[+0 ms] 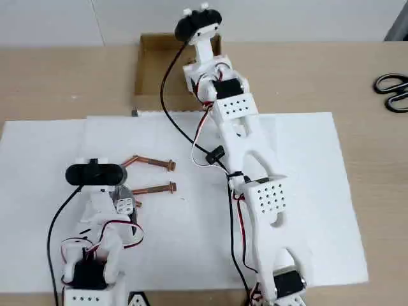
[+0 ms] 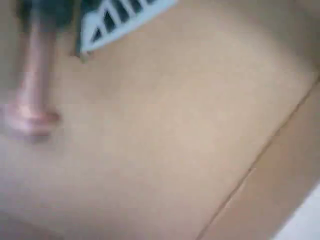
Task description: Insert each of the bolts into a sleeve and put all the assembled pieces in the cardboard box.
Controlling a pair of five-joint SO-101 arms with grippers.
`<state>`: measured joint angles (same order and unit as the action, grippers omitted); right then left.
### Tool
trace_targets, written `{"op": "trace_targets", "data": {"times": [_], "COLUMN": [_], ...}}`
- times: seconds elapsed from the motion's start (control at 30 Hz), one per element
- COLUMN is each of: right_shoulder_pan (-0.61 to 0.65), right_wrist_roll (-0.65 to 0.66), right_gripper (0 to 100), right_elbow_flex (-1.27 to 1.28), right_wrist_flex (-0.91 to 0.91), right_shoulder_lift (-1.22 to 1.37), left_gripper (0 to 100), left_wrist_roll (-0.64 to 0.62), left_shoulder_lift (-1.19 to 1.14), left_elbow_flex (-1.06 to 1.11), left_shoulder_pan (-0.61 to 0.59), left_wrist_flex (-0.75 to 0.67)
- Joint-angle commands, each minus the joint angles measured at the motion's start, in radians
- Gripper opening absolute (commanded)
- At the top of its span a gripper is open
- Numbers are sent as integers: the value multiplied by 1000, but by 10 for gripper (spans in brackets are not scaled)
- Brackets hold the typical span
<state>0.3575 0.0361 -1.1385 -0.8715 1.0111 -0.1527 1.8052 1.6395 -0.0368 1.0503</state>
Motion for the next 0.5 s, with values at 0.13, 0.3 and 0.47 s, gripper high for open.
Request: {"op": "trace_targets", "data": {"times": [0.13, 0.3, 0.47], "right_shoulder_pan": [5, 7, 27], "right_wrist_roll": [11, 9, 12], "right_gripper": [132, 121, 94], "right_elbow_flex": [-238, -400, -549], "right_wrist_flex": [-183, -418, -730], "right_shoulder_lift": [-16, -16, -18], "left_gripper": [6, 6, 6], "left_wrist_roll": [2, 2, 2], "left_shoulder_lift": [11, 11, 11], "left_elbow_flex": [-2, -2, -2], "left_shoulder_pan": [-2, -2, -2], "left_wrist_flex": [-25, -25, -25]}}
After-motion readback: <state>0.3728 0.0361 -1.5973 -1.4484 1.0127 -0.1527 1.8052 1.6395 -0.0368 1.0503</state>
